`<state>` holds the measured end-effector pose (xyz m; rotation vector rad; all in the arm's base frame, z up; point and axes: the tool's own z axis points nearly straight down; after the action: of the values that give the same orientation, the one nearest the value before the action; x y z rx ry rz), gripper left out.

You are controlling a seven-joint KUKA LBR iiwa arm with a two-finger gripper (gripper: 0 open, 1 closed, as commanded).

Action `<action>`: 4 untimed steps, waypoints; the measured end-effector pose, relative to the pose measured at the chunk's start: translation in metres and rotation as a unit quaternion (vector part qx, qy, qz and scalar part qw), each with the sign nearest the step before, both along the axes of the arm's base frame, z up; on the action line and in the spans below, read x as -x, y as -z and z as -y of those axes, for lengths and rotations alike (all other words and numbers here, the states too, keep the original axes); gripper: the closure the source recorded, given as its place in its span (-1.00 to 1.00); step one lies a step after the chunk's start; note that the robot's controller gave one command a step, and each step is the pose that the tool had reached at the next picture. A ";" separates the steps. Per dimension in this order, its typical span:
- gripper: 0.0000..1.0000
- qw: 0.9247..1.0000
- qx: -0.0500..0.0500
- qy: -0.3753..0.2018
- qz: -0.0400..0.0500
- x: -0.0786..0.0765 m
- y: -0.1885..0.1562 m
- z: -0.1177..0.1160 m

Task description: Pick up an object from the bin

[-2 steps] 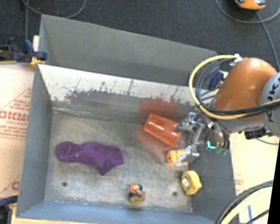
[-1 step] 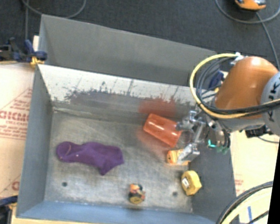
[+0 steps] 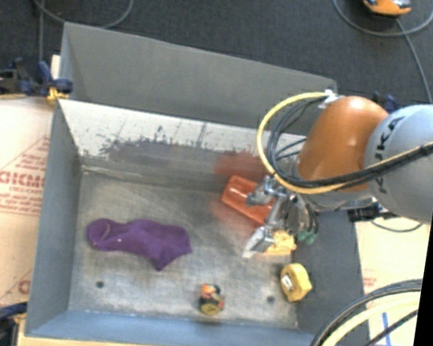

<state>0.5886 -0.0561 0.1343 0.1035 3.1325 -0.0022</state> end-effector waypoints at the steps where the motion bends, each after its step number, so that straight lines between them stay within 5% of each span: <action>1: -1.00 1.000 -0.006 0.027 -0.007 -0.034 0.021 -0.013; 2: -1.00 0.999 0.000 0.042 0.004 -0.032 0.021 -0.015; 3: -1.00 0.999 0.004 0.044 0.007 -0.028 0.024 -0.041; 4: -1.00 0.997 -0.001 0.083 0.001 -0.011 0.037 -0.087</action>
Offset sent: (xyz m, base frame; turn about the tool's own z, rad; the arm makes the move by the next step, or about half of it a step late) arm -0.0570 0.0748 -0.0643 0.0427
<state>0.5999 0.0314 0.0970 0.3623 3.1123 0.0013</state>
